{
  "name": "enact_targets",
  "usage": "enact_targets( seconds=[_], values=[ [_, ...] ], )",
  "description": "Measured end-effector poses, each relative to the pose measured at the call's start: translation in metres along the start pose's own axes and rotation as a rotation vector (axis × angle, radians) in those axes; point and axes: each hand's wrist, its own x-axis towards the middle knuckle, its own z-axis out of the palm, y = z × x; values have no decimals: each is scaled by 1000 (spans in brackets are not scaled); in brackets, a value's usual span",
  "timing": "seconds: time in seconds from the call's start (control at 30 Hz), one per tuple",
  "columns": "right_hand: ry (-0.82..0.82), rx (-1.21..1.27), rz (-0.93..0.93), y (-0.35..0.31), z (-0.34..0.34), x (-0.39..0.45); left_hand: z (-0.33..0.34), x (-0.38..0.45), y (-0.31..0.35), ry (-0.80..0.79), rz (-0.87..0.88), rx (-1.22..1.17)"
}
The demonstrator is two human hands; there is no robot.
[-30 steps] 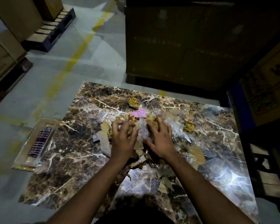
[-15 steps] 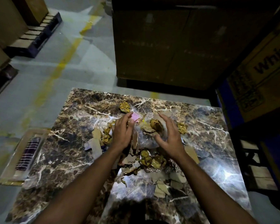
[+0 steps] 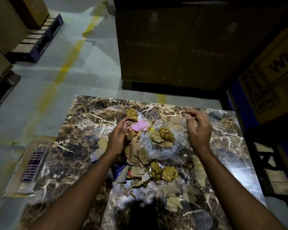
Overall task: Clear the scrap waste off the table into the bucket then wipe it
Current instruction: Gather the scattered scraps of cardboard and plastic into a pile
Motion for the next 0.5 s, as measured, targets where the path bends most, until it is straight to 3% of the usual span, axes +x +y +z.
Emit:
enact_targets(
  seconds=[0.13, 0.23, 0.3, 0.4, 0.5],
  values=[
    [48, -90, 70, 32, -4, 33, -14, 28, 1, -57, 42, 79],
    [-35, -108, 195, 58, -5, 63, -23, 71, -6, -31, 121, 372],
    [-222, -251, 184, 75, -2, 79, -22, 101, -5, -81, 170, 606],
    [-666, -548, 49, 94, 12, 89, -13, 136, 0, -298, 286, 1010],
    [-933, -655, 13, 102, 28, 92, -3, 157, -9, -483, 305, 1158]
  ],
)
